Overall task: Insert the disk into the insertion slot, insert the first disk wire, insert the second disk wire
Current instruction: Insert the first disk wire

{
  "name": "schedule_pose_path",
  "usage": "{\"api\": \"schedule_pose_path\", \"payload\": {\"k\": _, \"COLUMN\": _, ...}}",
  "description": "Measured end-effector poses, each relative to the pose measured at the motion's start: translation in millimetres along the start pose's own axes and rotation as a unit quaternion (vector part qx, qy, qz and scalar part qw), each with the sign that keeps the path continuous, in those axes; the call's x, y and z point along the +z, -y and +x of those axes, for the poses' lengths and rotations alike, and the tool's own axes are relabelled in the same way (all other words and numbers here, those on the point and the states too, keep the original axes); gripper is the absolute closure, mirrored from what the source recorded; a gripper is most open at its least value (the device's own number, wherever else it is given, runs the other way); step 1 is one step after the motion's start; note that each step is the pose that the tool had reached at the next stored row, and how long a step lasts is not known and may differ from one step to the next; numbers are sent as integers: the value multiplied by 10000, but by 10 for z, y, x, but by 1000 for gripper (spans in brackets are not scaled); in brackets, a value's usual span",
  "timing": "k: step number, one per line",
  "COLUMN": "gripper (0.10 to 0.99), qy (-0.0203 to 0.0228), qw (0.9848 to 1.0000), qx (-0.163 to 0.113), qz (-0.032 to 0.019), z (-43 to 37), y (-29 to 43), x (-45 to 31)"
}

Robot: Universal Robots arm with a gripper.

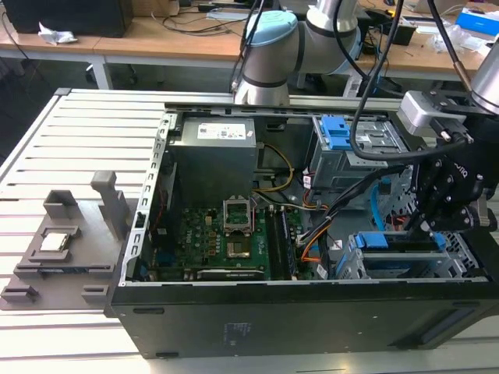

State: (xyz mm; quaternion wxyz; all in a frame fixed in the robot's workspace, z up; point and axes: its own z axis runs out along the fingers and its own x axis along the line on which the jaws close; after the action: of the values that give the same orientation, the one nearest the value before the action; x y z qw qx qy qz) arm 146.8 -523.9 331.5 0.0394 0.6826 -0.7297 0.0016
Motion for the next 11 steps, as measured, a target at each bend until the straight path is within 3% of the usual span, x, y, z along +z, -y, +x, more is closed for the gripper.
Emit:
{"api": "schedule_pose_path", "payload": {"k": 2, "gripper": 906, "qy": -7, "qw": 10000, "qx": 1, "qz": 1, "z": 1, "y": 0, "x": -3}}
{"api": "schedule_pose_path", "payload": {"k": 3, "gripper": 843, "qy": -13, "qw": 10000, "qx": 1, "qz": 1, "z": 3, "y": -2, "x": -35}}
{"api": "schedule_pose_path", "payload": {"k": 5, "gripper": 843, "qy": -15, "qw": 10000, "qx": 1, "qz": 1, "z": 11, "y": -9, "x": -167}}
{"api": "schedule_pose_path", "payload": {"k": 7, "gripper": 843, "qy": -14, "qw": 10000, "qx": 1, "qz": 1, "z": 10, "y": -12, "x": -231}}
{"api": "schedule_pose_path", "payload": {"k": 8, "gripper": 859, "qy": -15, "qw": 10000, "qx": 1, "qz": 2, "z": 7, "y": -15, "x": -279}}
{"api": "schedule_pose_path", "payload": {"k": 10, "gripper": 980, "qy": -14, "qw": 10000, "qx": 1, "qz": 1, "z": 5, "y": -21, "x": -371}}
{"api": "schedule_pose_path", "payload": {"k": 11, "gripper": 980, "qy": -15, "qw": 10000, "qx": 1, "qz": 2, "z": 5, "y": -23, "x": -406}}
